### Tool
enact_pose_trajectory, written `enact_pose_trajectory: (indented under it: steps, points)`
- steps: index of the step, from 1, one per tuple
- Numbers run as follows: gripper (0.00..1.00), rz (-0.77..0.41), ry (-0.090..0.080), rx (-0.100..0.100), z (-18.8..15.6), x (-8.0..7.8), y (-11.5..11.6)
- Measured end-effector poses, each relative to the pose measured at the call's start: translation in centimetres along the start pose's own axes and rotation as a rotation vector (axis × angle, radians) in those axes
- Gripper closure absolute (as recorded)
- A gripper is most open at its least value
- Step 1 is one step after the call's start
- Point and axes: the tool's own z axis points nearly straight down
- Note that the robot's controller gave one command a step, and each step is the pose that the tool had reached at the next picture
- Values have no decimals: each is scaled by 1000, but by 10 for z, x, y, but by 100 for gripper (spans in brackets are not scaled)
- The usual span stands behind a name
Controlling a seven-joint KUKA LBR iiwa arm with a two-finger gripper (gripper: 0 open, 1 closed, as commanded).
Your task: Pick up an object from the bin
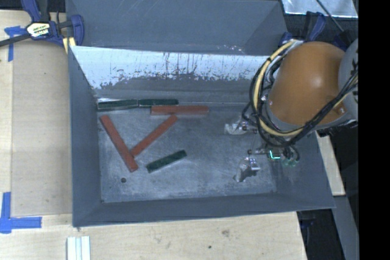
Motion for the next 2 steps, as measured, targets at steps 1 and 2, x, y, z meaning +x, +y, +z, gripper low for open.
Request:
enact_pose_trajectory:
  steps: [1,2]
  points:
    - [0,-1,-7,0,-3,-2,0]
    - [0,-1,-7,0,-3,-2,0]
